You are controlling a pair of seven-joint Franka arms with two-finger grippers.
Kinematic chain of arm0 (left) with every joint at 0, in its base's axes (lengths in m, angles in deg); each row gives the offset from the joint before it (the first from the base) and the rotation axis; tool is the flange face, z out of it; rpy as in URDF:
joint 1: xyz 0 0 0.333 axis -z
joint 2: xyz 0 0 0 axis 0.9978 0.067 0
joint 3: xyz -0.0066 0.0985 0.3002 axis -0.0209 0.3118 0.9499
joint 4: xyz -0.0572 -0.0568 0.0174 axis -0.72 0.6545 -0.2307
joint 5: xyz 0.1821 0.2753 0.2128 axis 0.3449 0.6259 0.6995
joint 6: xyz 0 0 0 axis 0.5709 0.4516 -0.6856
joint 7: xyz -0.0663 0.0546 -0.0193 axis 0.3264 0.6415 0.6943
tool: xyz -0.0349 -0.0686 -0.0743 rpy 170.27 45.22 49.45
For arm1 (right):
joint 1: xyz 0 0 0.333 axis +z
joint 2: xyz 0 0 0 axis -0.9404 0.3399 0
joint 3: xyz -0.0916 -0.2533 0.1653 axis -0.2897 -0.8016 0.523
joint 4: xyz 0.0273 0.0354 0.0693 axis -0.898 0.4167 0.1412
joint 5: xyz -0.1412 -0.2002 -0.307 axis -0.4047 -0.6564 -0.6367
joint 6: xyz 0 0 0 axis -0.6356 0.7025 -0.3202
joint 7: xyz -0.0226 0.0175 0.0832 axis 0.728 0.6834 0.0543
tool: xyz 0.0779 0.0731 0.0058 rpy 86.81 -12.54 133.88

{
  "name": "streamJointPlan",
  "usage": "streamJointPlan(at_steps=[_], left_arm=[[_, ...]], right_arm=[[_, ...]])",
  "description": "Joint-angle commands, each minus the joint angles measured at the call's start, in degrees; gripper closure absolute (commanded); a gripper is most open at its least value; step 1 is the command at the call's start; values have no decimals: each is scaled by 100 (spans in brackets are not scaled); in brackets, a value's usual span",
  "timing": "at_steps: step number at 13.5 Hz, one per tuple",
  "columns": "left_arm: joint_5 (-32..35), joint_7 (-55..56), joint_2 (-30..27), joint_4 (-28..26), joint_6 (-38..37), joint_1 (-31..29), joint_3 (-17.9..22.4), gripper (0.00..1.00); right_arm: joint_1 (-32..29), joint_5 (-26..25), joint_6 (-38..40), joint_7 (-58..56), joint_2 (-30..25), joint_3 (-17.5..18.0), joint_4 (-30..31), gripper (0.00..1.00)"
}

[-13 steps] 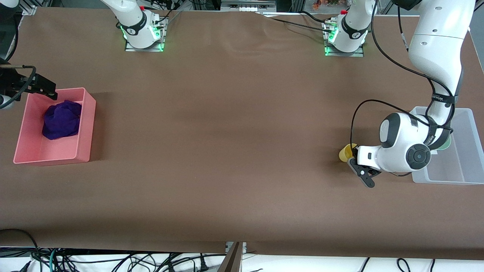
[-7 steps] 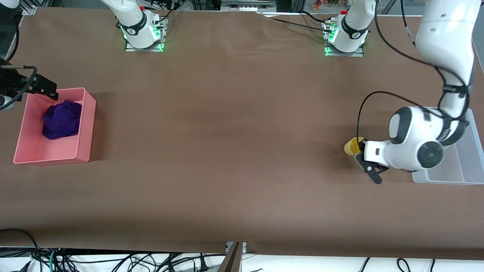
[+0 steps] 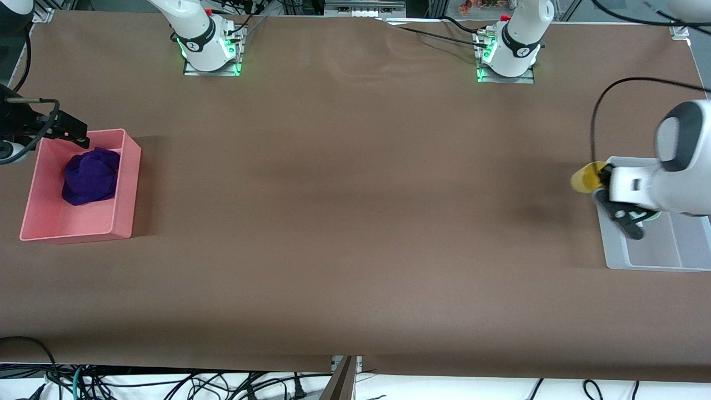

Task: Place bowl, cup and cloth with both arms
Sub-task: 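Grasp the yellow cup with the left gripper and carry it over the bin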

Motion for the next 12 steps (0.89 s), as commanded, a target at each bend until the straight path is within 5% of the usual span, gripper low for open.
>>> streamJointPlan(at_steps=[1,8,12], left_arm=[[320,-862,46,36,108,-778,-45,100],[206,-2156,1021,36,2725,-1984,-63,100],[66,-2200,1356,-25,2913,-2152,-63,100]], right_arm=[[-20,72,1,46,-34,20,-4,0],[-29,81,1,46,-34,11,-4,0],[-29,81,1,46,-34,20,-4,0]])
